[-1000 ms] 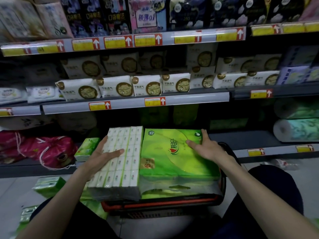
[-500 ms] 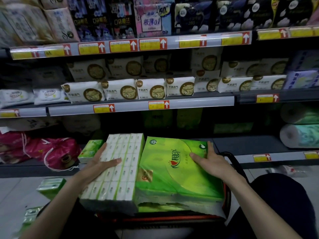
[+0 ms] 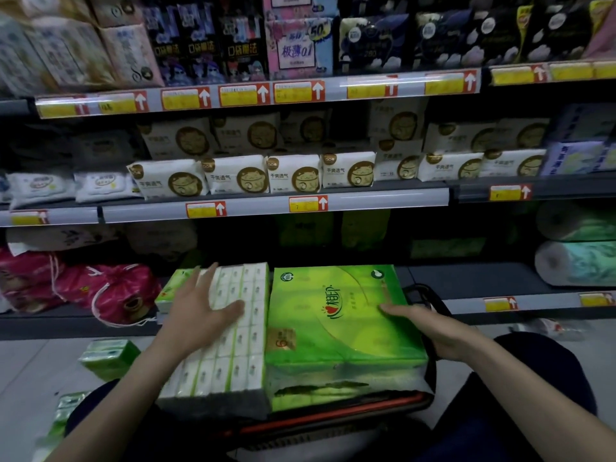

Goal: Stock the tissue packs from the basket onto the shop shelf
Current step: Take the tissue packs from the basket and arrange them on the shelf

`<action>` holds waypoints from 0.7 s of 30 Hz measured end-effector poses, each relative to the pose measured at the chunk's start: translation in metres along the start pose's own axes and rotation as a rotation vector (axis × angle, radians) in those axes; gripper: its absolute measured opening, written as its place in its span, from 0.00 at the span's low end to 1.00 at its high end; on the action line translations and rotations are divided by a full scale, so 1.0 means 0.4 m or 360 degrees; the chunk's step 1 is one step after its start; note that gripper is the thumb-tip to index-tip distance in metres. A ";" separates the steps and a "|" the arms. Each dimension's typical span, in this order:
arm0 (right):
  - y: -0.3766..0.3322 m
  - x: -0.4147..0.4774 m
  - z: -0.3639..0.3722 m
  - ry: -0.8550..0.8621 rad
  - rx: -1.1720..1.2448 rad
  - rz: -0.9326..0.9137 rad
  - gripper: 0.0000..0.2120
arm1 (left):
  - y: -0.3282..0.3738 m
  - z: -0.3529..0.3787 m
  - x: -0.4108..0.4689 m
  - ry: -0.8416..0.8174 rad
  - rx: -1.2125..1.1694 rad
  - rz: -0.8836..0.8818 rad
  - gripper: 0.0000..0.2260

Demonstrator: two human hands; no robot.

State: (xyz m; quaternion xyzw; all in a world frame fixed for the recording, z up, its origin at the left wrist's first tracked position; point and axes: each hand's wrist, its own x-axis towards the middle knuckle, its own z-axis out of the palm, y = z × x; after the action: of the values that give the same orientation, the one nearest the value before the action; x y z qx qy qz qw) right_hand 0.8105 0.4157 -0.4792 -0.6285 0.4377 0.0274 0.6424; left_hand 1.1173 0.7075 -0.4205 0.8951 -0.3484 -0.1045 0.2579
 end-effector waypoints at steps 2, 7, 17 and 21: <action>0.014 -0.023 0.010 -0.0021 -0.0058 -0.0028 0.44 | 0.079 0.014 0.029 -0.0111 -0.0070 0.0259 0.42; 0.027 -0.098 0.052 -0.0125 0.0196 -0.0105 0.29 | 0.249 0.099 0.122 -0.0734 0.0176 0.0292 0.45; -0.025 -0.186 0.065 0.0570 0.0520 -0.0565 0.41 | 0.449 0.066 0.082 -0.0763 0.0612 0.1122 0.54; -0.197 -0.235 0.036 0.0624 0.0001 -0.0957 0.46 | 0.612 -0.059 0.062 -0.0397 0.0728 0.1801 0.56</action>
State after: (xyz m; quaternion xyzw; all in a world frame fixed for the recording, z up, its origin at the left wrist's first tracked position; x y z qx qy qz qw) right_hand 0.8065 0.4598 -0.3642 -0.7223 0.3480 -0.2841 0.5258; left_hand 1.0045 0.5471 -0.2700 0.5853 -0.8099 0.0219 0.0323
